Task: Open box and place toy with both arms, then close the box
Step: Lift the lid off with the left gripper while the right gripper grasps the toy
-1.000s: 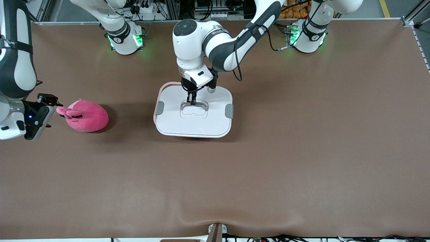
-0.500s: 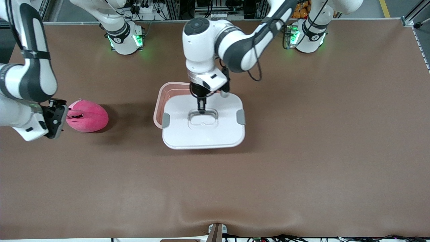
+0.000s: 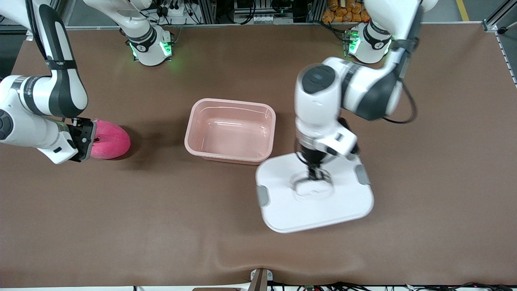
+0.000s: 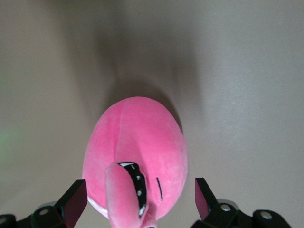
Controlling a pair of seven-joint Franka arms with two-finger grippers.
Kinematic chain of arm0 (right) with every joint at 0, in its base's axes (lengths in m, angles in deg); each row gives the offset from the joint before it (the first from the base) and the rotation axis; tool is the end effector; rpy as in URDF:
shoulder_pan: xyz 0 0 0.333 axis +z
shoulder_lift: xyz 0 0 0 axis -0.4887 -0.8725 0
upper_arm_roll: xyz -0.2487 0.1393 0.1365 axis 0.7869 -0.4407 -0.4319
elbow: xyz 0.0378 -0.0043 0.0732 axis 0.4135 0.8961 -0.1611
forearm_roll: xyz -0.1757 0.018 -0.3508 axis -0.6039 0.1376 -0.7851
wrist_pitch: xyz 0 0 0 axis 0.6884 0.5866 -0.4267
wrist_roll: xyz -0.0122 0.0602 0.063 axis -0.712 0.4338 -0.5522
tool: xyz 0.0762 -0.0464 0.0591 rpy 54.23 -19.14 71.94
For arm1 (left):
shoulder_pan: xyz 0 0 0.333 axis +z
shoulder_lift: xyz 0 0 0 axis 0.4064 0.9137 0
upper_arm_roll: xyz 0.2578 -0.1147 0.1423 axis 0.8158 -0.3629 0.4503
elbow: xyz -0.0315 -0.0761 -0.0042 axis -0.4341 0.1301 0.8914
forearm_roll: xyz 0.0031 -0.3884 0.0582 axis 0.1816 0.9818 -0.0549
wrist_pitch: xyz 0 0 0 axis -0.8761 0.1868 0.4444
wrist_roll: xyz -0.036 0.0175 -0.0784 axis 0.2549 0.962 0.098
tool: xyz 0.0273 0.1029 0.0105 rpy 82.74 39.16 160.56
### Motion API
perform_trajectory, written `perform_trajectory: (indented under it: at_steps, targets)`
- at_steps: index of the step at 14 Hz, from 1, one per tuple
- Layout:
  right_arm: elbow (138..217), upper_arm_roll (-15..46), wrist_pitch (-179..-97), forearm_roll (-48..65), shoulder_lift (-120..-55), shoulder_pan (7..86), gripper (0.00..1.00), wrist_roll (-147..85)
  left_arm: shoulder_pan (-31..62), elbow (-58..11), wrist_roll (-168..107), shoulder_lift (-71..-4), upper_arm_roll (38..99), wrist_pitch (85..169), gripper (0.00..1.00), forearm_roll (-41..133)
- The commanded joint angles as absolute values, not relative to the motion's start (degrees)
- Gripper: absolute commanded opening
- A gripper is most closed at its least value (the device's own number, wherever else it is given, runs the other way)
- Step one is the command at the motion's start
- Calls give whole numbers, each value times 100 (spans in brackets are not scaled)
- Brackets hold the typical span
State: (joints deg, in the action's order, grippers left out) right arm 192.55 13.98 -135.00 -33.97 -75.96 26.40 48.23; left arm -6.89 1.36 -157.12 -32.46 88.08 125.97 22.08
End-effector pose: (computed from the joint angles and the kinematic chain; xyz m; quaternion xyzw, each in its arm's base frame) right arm 0.5622 -0.0698 0.3471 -0.7579 -0.6406 0.1141 0.0468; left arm 0.6412 -0.3505 0.4486 0.6486 0.7455 0.1374 0.0683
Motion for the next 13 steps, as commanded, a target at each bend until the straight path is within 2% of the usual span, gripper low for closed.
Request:
perform_trajectory:
  at_steps: [1,5,7,9,10,11,13]
  targets:
    - [19932,1380,-13861,-3472,-7127,2600,100,4947,-171,16,-14806,-3388,8723,12546,0,2676]
    - [20222,1380,-14064,-3472,-7004,2600,100,4956,419,-186,-13538,-3581,8723,12546,0,3169]
    - [20284,1389,-14126,-3507,-6986,2583,100,4965,560,-580,-13248,-3879,8714,12598,0,3187]
    - [20293,1389,-14266,-3551,-7021,2487,98,5113,640,-1063,-13220,-4213,8705,13026,0,3222]
    - [20337,1389,-14362,-3551,-7021,2425,95,5149,640,-1431,-13203,-4441,8714,13334,0,3223]
    - [20398,1389,-14476,-3551,-7030,2363,88,5193,640,-1852,-13176,-4669,8714,13659,0,3223]
    - [20460,1389,-14565,-3551,-7039,2328,69,5211,658,-2478,-13141,-5039,8723,14100,0,3223]
